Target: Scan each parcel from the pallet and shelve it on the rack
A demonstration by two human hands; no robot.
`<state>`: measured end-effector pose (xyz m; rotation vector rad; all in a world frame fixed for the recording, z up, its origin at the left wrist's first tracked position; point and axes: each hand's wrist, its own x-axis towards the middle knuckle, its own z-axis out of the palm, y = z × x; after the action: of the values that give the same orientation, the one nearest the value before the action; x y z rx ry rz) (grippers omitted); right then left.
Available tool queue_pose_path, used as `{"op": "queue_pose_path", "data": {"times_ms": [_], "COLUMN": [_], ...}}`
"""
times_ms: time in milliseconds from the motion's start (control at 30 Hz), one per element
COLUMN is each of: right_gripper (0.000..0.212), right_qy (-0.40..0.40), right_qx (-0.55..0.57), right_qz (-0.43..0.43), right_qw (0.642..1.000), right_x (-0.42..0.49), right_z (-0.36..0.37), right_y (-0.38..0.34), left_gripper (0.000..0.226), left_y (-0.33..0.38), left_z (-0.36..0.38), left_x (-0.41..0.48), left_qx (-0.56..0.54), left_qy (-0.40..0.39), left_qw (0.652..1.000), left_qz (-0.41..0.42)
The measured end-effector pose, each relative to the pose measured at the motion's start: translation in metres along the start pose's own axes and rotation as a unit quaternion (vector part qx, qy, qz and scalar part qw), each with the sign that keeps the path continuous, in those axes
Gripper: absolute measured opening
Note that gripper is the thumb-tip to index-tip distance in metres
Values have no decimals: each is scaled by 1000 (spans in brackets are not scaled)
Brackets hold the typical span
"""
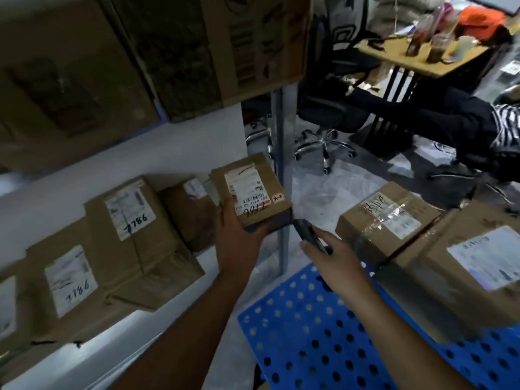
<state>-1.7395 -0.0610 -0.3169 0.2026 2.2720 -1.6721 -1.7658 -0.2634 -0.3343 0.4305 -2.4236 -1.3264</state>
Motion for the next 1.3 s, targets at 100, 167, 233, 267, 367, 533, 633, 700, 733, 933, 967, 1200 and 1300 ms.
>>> {"op": "queue_pose_path", "data": {"times_ms": [100, 167, 233, 267, 367, 533, 633, 700, 733, 933, 967, 1200, 1300], "right_gripper": [39, 43, 42, 41, 42, 38, 35, 36, 38, 40, 39, 55, 51], "right_qy": [-8, -9, -16, -20, -36, -47, -54, -53, -51, 24, 38, 122, 142], "right_qx": [-3, -13, -22, -28, -40, -55, -62, -54, -50, 22, 25, 32, 27], "right_qz": [-4, 2, 2, 1, -3, -2, 1, 0, 3, 26, 37, 149, 187], "right_qw": [1000, 1000, 1000, 999, 999, 997, 997, 997, 997, 999, 998, 981, 972], "right_x": [49, 77, 102, 113, 141, 168, 169, 159, 151, 62, 46, -48, -77], "right_z": [17, 31, 44, 50, 65, 78, 78, 71, 65, 7, -4, -59, -69], "right_y": [-11, -13, -13, -14, -16, -25, -33, -34, -34, 3, 12, 72, 86], "left_gripper": [107, 110, 111, 114, 126, 114, 102, 102, 104, 93, 82, 91, 113], "left_y": [-11, -21, -33, -38, -52, -67, -67, -63, -61, -39, -36, -8, 0], "left_z": [16, 25, 32, 35, 41, 35, 31, 28, 26, 35, 43, 154, 204], "left_x": [41, 57, 67, 72, 86, 108, 119, 120, 118, 73, 60, 17, 31], "left_qx": [44, 79, 133, 163, 236, 308, 322, 326, 326, 254, 228, 21, 51], "left_qy": [17, 20, 22, 23, 34, 25, 10, -1, -2, 49, 36, -374, -502], "left_qw": [998, 994, 989, 984, 970, 951, 946, 945, 945, 957, 954, 899, 838], "left_qz": [-46, -67, -66, -66, -45, -6, -22, -26, -29, 130, 191, 227, 209]}}
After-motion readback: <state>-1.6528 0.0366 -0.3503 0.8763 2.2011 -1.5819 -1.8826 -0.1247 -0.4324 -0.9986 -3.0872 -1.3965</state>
